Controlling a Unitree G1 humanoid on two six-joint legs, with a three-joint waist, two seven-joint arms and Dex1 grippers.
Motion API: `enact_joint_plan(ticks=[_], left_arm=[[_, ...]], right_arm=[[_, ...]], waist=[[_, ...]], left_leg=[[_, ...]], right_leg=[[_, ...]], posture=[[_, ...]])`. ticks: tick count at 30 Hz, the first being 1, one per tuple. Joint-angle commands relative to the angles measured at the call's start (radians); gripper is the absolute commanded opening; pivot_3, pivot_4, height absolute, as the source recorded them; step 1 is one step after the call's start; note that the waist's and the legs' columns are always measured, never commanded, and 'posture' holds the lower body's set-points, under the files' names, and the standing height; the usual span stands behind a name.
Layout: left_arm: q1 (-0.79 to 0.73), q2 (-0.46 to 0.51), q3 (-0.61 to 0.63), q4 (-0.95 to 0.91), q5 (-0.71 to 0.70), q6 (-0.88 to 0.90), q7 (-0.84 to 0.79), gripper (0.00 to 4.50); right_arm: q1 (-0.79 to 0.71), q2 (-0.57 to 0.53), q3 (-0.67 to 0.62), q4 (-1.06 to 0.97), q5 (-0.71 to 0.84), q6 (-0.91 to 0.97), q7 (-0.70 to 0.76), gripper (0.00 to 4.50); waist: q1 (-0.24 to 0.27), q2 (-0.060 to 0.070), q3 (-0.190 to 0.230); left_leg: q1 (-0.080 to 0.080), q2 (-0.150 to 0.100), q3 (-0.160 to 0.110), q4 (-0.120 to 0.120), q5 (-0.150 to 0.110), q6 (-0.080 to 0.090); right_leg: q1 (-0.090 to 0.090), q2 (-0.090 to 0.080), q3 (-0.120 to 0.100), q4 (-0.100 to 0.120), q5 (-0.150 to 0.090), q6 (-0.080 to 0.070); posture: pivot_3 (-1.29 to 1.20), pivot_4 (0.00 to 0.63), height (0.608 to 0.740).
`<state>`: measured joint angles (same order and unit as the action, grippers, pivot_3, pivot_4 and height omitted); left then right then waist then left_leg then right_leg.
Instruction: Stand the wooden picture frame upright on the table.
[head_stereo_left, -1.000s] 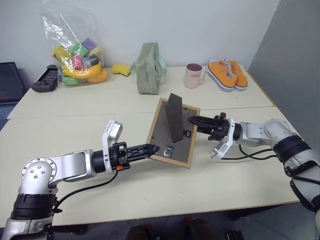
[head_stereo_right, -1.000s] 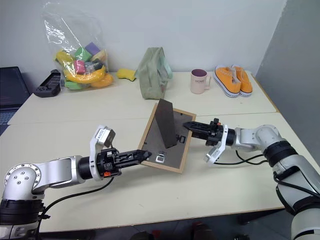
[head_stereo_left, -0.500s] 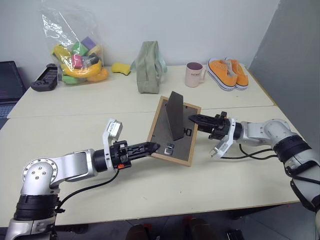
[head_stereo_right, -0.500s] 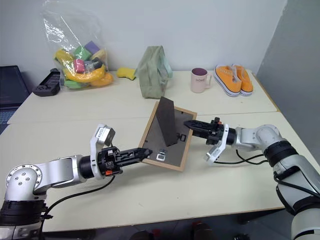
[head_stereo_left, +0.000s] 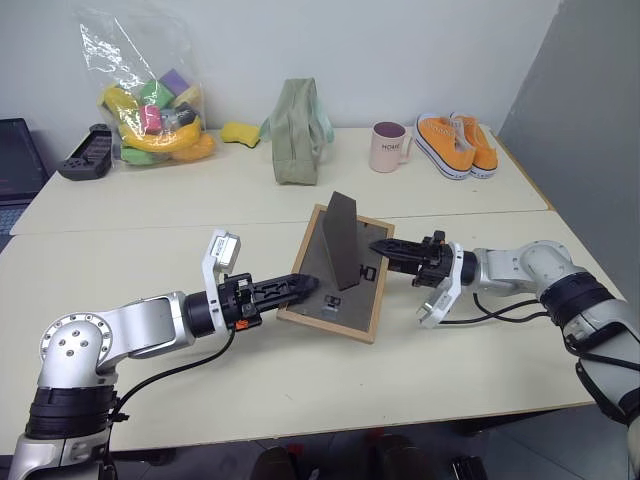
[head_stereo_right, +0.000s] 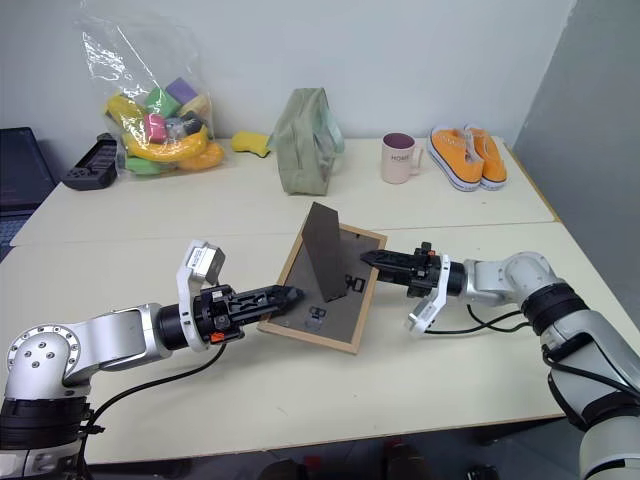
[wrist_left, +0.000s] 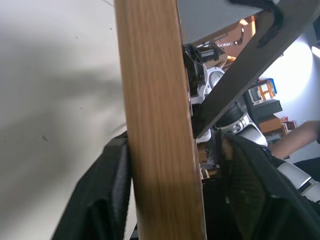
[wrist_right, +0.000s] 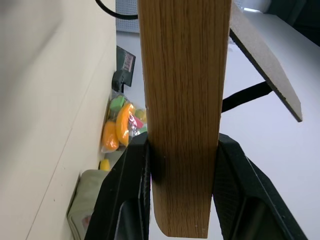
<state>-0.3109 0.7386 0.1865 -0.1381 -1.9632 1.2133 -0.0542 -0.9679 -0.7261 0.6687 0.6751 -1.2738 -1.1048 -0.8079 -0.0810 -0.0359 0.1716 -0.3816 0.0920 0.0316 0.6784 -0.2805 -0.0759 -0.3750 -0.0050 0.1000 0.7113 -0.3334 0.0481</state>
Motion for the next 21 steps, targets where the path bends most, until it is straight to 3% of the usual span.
enact_joint_plan(ticks=[1,3,10,12,16,21], left_arm=[[-0.015,0.007,0.032,-0.024,-0.009,-0.005,-0.021,3.8],[-0.018,0.018,0.034,-0.032,-0.009,-0.002,-0.038,4.17],[-0.032,0.075,0.112,-0.099,-0.009,-0.072,-0.066,4.17],[-0.016,0.08,0.178,-0.155,0.054,-0.133,-0.08,4.17],[0.165,0.049,0.308,-0.401,0.303,-0.235,-0.211,4.17],[0.342,0.039,0.38,-0.521,0.334,-0.276,-0.321,4.17]], right_arm=[[-0.022,-0.003,-0.013,-0.016,0.025,-0.002,-0.018,1.29],[-0.023,-0.002,-0.012,-0.014,0.024,-0.002,-0.018,1.29],[-0.029,0.0,-0.012,0.0,0.033,-0.017,-0.017,1.29],[-0.032,0.005,-0.017,0.021,0.061,-0.04,-0.001,1.29],[-0.049,0.048,-0.021,0.142,0.231,-0.205,0.128,1.29],[-0.09,0.128,-0.03,0.304,0.445,-0.313,0.33,1.29]], waist=[[0.0,0.0,0.0],[0.0,0.0,0.001],[0.0,-0.002,0.003],[0.0,-0.002,0.003],[-0.005,-0.001,0.004],[-0.008,-0.001,0.004]], left_leg=[[0.0,0.0,0.0,0.0,0.0,0.0],[0.0,0.0,0.0,0.0,0.0,0.0],[0.0,0.0,0.0,0.0,0.0,0.0],[-0.001,0.0,0.0,0.0,0.0,0.0],[-0.001,0.001,0.002,-0.001,0.001,-0.003],[-0.002,0.002,0.001,-0.003,0.002,-0.004]], right_leg=[[0.0,0.0,0.0,0.0,0.0,0.0],[0.0,0.0,0.0,0.0,0.0,0.0],[0.0,0.0,0.0,0.0,0.0,0.0],[-0.001,0.0,0.0,0.0,0.0,0.0],[0.0,0.0,0.001,-0.003,0.0,0.0],[0.001,0.0,-0.002,-0.009,0.0,0.0]], posture=[[0.0,0.15,0.74],[0.0,0.15,0.74],[0.0,0.15,0.74],[0.0,0.15,0.74],[0.0,0.15,0.74],[0.0,0.15,0.74]])
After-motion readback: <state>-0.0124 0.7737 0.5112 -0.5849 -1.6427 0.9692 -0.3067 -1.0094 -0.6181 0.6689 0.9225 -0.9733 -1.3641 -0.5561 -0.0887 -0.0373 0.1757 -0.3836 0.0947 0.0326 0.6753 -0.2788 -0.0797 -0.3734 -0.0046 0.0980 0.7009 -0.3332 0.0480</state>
